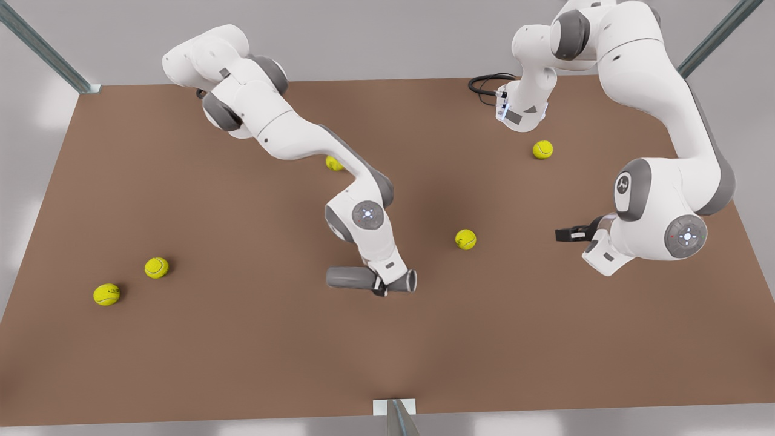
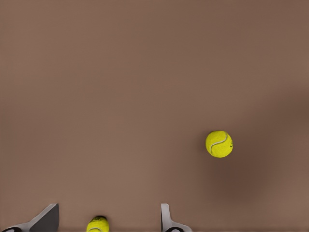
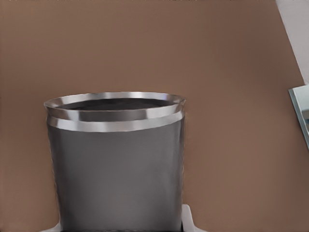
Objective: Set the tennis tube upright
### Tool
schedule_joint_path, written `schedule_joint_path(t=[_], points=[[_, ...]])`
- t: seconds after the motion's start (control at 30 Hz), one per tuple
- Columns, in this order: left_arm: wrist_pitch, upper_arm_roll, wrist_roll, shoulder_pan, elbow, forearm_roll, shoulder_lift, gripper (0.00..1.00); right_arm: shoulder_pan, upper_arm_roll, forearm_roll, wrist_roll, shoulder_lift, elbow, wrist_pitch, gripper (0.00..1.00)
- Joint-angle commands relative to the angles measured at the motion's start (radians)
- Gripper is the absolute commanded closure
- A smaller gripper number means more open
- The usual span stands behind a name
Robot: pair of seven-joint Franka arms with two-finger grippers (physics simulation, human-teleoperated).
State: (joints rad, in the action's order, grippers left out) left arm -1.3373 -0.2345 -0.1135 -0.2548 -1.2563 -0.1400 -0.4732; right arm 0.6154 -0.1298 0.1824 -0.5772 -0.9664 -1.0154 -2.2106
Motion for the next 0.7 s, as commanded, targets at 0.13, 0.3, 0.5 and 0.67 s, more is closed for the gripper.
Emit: schedule_joint_path(t=[0.13,0.3,0.5,0.67], points=[[0.0,0.0,0.0,0.002,0.0,-0.003,-0.007,0.0,0.029,-0.001,-0.012,-0.101,-0.015,0.0,-0.029,0.33],[-0.002,0.001,-0.002,0.009,0.0,-0.004,-0.021,0.0,0.05,-0.001,-0.012,-0.092,-0.018,0.0,-0.031,0.0],[-0.003,0.0,-0.002,0.011,0.0,-0.006,-0.033,0.0,0.046,-0.002,-0.017,-0.093,0.032,-0.002,0.042,0.0],[-0.051,0.001,0.005,0.086,0.0,-0.131,-0.036,0.0,-0.391,-0.002,-0.239,0.144,0.345,-0.015,0.488,0.0]])
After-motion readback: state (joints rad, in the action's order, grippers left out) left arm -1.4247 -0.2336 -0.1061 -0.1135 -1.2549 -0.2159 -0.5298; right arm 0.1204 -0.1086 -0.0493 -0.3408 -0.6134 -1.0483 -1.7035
